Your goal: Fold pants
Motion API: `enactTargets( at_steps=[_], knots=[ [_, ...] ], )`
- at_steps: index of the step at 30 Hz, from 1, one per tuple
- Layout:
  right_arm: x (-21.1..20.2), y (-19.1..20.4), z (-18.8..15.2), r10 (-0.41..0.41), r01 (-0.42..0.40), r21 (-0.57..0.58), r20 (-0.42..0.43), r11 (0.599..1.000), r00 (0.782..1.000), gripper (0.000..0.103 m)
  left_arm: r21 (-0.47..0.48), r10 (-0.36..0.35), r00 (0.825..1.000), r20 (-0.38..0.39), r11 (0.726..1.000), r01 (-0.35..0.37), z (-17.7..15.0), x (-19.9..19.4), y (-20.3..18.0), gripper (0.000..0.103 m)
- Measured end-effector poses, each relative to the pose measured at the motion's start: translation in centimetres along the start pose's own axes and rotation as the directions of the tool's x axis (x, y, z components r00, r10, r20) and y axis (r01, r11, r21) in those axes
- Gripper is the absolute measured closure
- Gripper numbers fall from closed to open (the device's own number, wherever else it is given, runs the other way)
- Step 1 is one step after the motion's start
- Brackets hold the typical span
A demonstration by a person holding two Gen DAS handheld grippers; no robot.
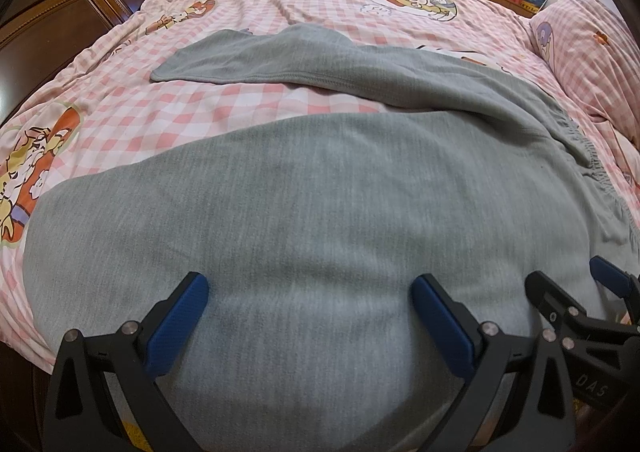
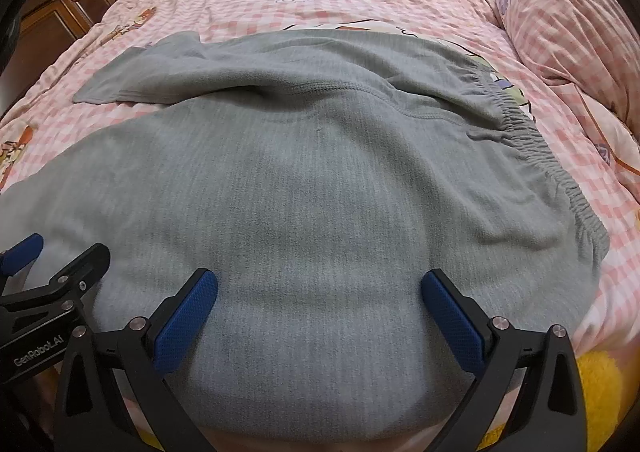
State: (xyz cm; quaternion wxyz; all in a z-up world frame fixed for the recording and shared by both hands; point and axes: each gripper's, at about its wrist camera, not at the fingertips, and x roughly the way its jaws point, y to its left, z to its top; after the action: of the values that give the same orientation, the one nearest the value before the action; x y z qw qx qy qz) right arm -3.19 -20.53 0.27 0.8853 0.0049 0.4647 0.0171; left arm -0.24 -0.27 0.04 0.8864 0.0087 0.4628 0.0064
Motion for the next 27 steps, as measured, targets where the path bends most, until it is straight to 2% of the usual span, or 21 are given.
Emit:
enactTargets(
  at_steps=[12, 15, 19, 21, 27],
  knots=[
    [-0.1, -0.5, 0.1, 0.027, -0.027, -0.005, -0.016, 1.000, 1.000, 0.000, 0.012, -0.010, 1.000, -0.002, 1.000, 0.010, 0.4, -0.2, 0.0, 0.000],
    [-0.2, -0.8, 0.6, 0.054, -0.055, -0.012, -0.052, 0.998, 0.997, 0.001, 0.022, -0.026, 0.999, -0.021, 0.999, 0.026, 0.9, -0.3, 0.1, 0.000],
    [-0.9, -1.7, 1.7, 0.113, -0.114, -0.005, -0.079, 0.993, 0.990, 0.007, 0.040, -0.050, 0.998, -0.043, 0.998, 0.051, 1.7, -0.6, 0.6, 0.001],
    [-1.4, -2.2, 2.4, 0.133, -0.134, -0.006, -0.075, 0.991, 0.988, 0.007, 0.052, -0.046, 0.998, -0.031, 0.998, 0.047, 2.5, -1.0, 1.0, 0.001],
    [-2.4, -3.4, 5.5, 0.120, -0.122, -0.060, -0.041, 0.991, 0.992, 0.007, 0.056, -0.050, 0.999, 0.008, 0.997, 0.049, 6.4, -1.2, 2.2, 0.001]
  ],
)
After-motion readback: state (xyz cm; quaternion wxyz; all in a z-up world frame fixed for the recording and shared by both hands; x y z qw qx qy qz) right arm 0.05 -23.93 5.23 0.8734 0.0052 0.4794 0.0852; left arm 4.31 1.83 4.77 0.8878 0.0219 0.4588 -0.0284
